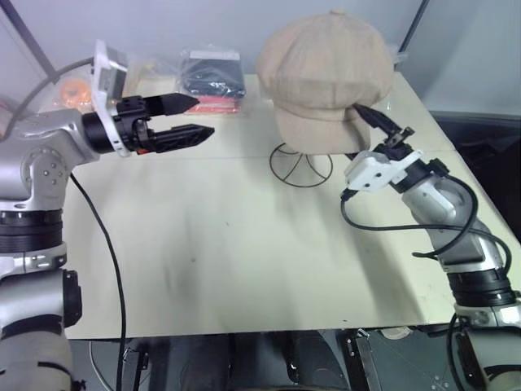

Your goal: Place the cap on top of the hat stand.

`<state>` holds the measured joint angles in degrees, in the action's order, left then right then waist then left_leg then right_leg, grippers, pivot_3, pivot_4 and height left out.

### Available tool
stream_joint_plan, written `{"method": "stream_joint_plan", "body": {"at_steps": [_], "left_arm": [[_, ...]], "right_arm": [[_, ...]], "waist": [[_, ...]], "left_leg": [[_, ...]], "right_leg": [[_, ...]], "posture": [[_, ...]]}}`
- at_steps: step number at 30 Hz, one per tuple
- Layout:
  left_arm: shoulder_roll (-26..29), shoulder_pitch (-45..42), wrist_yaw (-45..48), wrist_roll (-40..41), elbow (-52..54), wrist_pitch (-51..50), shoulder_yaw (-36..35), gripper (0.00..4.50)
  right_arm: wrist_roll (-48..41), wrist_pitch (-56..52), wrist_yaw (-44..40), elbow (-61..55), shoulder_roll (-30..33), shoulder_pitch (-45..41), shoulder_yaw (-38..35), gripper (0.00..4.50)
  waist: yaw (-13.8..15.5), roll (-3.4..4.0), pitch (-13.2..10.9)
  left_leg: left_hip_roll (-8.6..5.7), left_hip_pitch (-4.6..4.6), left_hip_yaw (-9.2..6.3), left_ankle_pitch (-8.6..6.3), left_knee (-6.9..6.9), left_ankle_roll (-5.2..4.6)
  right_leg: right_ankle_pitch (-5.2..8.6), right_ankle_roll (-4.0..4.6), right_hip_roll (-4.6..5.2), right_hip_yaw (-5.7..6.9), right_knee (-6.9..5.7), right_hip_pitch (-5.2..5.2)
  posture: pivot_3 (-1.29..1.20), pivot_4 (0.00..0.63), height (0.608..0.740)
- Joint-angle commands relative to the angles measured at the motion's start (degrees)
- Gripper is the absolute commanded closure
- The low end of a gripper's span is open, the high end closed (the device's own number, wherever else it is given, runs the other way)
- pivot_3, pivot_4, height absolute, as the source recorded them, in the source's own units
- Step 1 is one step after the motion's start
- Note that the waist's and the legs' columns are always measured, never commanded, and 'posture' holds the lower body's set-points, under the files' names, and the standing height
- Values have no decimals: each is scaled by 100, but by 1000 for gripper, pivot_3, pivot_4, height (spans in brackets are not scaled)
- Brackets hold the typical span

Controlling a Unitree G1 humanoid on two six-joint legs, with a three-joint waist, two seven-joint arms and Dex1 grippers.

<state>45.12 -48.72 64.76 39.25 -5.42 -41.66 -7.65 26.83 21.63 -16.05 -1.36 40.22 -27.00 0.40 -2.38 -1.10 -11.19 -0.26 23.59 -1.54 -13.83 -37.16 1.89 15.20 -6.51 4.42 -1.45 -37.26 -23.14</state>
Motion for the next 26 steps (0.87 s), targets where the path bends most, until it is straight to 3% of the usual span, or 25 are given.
{"method": "stream_joint_plan", "body": {"at_steps": [1, 6, 11, 14, 19, 22, 26], "left_arm": [[102, 48, 41, -22, 179, 152, -166, 0], [184, 183, 143, -83, 119, 284, -181, 0], [240, 185, 266, -217, -15, 462, -155, 0], [278, 130, 358, -292, -109, 552, -142, 0], [403, -99, 649, -345, -299, 624, -107, 0], [436, -273, 720, -361, -416, 601, -135, 0], [420, -389, 720, -441, -511, 669, -109, 0]], "right_arm": [[-124, 2, -188, -425, 338, 346, -306, 1495], [-1112, -139, -1013, -1113, 877, 1396, -874, 1495], [-2820, -1104, -2206, -1503, 1349, 2157, -1763, 1495], [-4169, -2369, -2960, -1428, 1692, 2038, -2402, 1495], [-6712, -5265, -3999, -737, 2532, 1121, -3317, 1495], [-7208, -6006, -4437, -537, 2841, 971, -3434, 1495], [-7288, -6227, -4657, -516, 2873, 1015, -3450, 1495]], "waist": [[18, 0, 0], [49, -1, 0], [60, -2, -1], [54, -1, -1], [67, 0, -2], [123, -1, -2], [157, 0, -2]], "left_leg": [[0, 0, -1, 0, 0, 0], [0, 1, 1, -1, -1, -1], [1, -7, -1, -1, -2, -1], [2, -18, 0, -1, -3, -2], [7, -20, -2, -2, -2, -3], [10, -20, -3, -5, 2, -8], [8, -18, 0, -5, -2, -8]], "right_leg": [[0, 0, 0, 0, 0, 0], [0, -1, 2, 0, 5, 4], [0, -1, 1, 2, 7, 17], [0, -1, 2, 1, 8, 28], [0, 0, 2, 4, 10, 32], [1, 1, 1, 8, 19, 33], [1, 0, 4, 7, 20, 33]], "posture": [[0, 150, 740], [0, 150, 740], [0, 150, 740], [0, 150, 740], [0, 150, 740], [0, 150, 740], [0, 150, 740]]}}
